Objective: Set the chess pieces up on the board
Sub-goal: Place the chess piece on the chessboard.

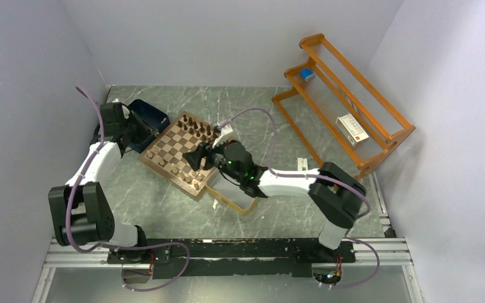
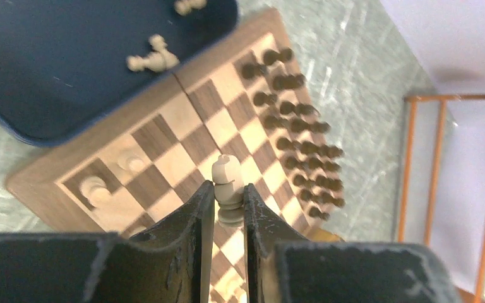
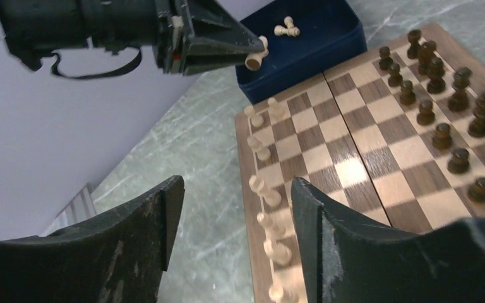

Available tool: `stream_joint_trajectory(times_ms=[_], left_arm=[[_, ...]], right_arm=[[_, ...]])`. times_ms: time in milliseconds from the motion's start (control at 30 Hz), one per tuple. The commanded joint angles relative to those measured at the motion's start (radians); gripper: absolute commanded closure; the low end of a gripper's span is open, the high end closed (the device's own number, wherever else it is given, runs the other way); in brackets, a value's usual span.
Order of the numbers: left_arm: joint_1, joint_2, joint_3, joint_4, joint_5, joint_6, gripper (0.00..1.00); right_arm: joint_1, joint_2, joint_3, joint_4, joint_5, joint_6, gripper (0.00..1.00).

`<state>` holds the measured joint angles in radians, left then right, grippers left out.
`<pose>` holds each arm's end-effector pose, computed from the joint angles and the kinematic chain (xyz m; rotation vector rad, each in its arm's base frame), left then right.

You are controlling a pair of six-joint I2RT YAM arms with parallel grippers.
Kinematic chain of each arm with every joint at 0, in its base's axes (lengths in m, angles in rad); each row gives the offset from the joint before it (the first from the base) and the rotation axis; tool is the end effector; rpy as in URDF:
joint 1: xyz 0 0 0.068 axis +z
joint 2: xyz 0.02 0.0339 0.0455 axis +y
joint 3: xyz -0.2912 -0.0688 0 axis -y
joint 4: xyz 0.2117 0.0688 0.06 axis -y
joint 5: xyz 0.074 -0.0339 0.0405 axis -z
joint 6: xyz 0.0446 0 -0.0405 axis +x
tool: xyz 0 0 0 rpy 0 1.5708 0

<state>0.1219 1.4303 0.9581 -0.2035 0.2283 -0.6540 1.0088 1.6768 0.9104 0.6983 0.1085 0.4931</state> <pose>0.2858 0.0248 0.2855 -0.7459 2.1568 -0.5397 0.1975 0.3046 0.2914 -0.3595 1.7103 1.0432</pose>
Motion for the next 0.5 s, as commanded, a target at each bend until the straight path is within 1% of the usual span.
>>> stream_joint_trajectory(times_ms=[0, 167, 467], left_arm=[[0.002, -0.089, -0.038, 0.03, 0.185, -0.039, 0.84], [0.002, -0.169, -0.098, 0.053, 0.28, -0.094, 0.84], [-0.003, -0.251, -0.179, 0.101, 0.348, -0.161, 0.83]], right_arm=[[0.001, 0.126, 0.083, 0.18, 0.014, -0.049, 0.37], [0.015, 0.236, 0.15, 0.233, 0.031, -0.103, 0.39], [0.036, 0.315, 0.214, 0.299, 0.047, -0.106, 0.43]])
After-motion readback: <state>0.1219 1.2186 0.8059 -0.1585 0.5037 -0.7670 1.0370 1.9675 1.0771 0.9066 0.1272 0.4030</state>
